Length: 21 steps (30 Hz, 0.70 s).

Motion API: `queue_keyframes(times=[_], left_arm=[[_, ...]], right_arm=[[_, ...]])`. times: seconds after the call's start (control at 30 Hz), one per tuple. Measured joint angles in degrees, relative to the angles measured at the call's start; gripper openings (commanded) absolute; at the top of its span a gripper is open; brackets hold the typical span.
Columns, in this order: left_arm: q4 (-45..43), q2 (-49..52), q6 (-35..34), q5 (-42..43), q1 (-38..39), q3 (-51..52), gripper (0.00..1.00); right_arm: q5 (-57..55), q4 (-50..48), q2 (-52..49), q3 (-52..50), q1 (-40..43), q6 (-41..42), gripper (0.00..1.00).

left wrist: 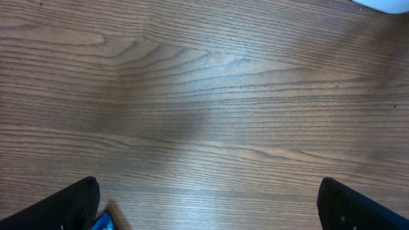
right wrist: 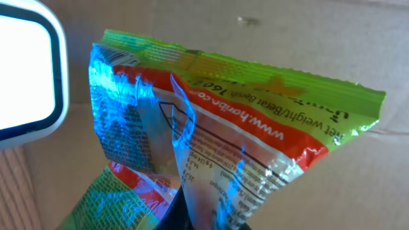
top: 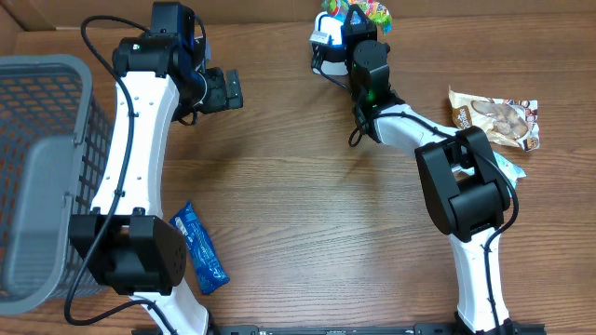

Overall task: Scan the item barcode
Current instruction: 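Hold the gummy bag's barcode against the scanner with the right gripper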

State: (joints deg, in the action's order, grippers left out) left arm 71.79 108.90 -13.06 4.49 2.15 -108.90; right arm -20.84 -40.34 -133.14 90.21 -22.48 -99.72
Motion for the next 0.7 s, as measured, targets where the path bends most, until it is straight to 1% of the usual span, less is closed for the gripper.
queue_keyframes(times=[0.23, 0.7], left_arm=[[0.0, 0.0, 0.0, 0.0, 0.0, 0.0, 1.0], [0.0, 0.0, 0.0, 0.0, 0.0, 0.0, 1.0]], right_arm=[[-1.05, 4.52, -0.02, 0.0, 0.0, -1.03, 0.04], [-1.25, 4.44, -0.02, 0.0, -0.02, -1.33, 0.04]])
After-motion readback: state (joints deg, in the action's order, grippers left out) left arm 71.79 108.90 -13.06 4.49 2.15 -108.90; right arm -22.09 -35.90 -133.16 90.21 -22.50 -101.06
